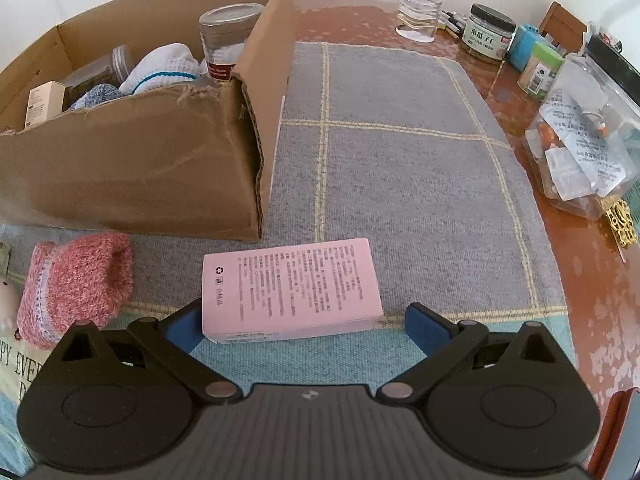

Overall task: Organize objects
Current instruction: 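Grasp the green C&S tissue pack with the left gripper while the right grasps the pink box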

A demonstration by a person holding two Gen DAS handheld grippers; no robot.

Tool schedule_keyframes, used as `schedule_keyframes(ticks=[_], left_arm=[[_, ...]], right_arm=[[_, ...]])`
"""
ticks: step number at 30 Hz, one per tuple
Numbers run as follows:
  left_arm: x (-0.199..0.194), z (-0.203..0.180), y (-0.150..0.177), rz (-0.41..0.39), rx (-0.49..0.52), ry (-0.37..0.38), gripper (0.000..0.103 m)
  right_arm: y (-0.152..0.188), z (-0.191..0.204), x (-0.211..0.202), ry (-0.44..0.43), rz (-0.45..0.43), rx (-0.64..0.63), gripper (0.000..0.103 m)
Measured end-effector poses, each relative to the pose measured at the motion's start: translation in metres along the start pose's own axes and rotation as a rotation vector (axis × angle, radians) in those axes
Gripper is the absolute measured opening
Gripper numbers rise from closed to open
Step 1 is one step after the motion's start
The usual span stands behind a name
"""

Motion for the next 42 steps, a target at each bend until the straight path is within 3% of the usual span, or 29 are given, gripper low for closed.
schedule_keyframes(ticks=[6, 15, 22, 28, 32, 42], left_arm=[[0.001, 0.019, 0.013, 0.010, -0.064, -0.003, 0.102], [-0.013, 0.057, 0.029, 0.026, -0.157, -0.064, 0.102], [-0.029, 0.078, 0.045, 0.042, -0.138, -0.094, 0.101], [-0.052, 0.062, 0.041, -0.013, -0.081, 0.059, 0.101], [-0.055, 0.041, 0.050, 0.005, 0.004, 0.151, 0.101], [-0.034, 0.028, 0.072, 0.030, 0.084, 0.124, 0.093]], right_arm=[[0.000, -0.002, -0.001, -0.002, -0.018, 0.001, 0.103], [-0.002, -0.001, -0.001, -0.001, -0.007, 0.002, 0.103], [-0.001, -0.001, -0.003, 0.001, -0.010, 0.003, 0.103], [0.002, -0.001, -0.005, -0.003, -0.040, 0.000, 0.103], [0.003, -0.002, -0.006, -0.010, -0.045, -0.010, 0.103], [0.006, 0.000, -0.009, -0.023, -0.041, -0.032, 0.103]])
Point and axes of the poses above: each gripper's, at about its wrist camera, not at the fingertips, and x roughly the way its jaws point, z to its left, y to its underside, the point moved 8 cm from there along x, roughly the way its jaws point, and after that the axes turned 9 degrees about y, right-handed, at the moved point
